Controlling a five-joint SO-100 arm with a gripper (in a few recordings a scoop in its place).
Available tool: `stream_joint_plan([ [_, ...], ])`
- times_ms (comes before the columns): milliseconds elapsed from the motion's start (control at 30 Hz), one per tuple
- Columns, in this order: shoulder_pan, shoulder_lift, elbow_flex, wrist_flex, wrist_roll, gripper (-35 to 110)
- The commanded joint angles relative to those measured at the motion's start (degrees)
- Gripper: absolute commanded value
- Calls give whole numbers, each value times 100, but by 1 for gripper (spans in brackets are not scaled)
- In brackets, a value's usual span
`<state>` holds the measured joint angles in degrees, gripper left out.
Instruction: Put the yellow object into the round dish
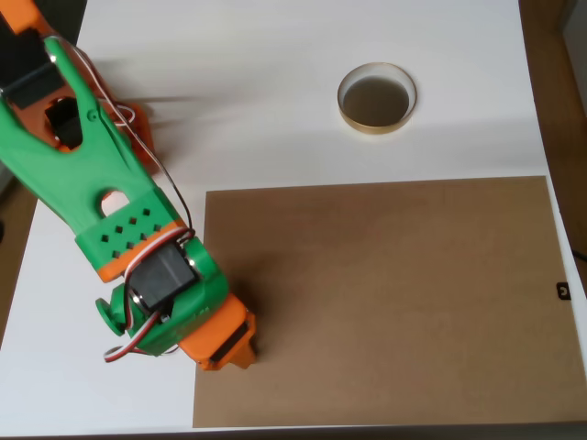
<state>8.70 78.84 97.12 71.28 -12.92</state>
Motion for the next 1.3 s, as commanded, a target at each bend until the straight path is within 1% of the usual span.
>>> stream_joint_plan([
  [0,35,105,-360,9,-44,13],
  [100,35,79,-369,-9,-44,10],
  [267,35,70,-360,-18,-62,0],
  [467,0,439,-202,-18,-97,0],
  [633,-176,1187,79,141,-202,0],
  [1000,-1090,3489,527,976,-387,0],
  [1267,-2048,4017,642,1362,-422,0],
])
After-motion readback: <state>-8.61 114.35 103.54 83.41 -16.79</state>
